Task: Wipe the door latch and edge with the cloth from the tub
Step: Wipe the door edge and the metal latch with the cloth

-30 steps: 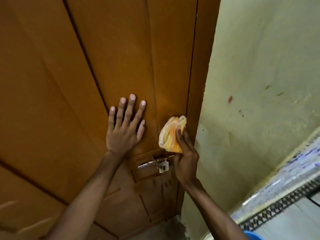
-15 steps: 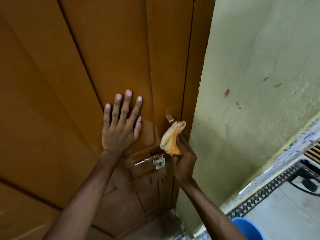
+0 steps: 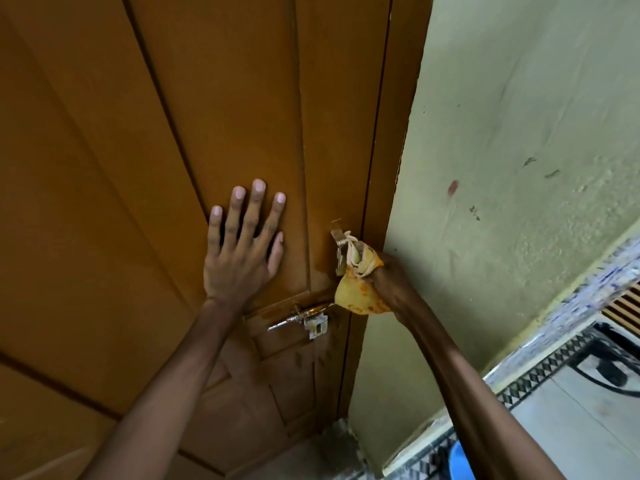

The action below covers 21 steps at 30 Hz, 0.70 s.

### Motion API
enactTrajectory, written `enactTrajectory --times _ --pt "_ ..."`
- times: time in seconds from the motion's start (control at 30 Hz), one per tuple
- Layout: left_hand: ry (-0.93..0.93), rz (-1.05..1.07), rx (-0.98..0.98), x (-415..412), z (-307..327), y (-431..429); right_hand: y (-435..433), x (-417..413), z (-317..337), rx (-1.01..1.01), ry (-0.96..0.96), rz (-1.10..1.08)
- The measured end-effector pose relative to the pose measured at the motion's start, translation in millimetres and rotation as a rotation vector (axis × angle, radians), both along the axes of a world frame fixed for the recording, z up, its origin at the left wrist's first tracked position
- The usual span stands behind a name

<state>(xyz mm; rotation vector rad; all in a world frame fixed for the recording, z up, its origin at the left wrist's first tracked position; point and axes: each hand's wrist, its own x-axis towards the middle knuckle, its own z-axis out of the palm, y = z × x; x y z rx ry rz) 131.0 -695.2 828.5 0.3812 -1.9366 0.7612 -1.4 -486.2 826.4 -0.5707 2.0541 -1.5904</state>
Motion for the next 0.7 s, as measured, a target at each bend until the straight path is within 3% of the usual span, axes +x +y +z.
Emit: enactTrajectory --times 0.17,0.27,0.37,0.53,0.7 --pt "0.001 -0.01 -0.008 1.6 1.2 0.3 -3.2 -13.4 13.2 0.184 0.141 0.005" --pt "0.002 -0.013 -0.01 1.7 0.7 -0.4 -1.5 -1.8 9.0 0.066 0.122 -0.031" --pt "0.005 -0.009 -0.011 1.4 0.8 -2.0 -2.3 10.1 -5.2 -0.07 0.265 -0.096" --pt "0.011 -0.016 -0.005 0.6 -1.1 -1.8 -9.8 16.2 -2.6 -0.359 -0.089 -0.216" --pt "0.013 -0.01 -0.005 -0.9 -2.9 -3.2 -9.4 6.3 4.3 -0.461 -0.296 -0.154"
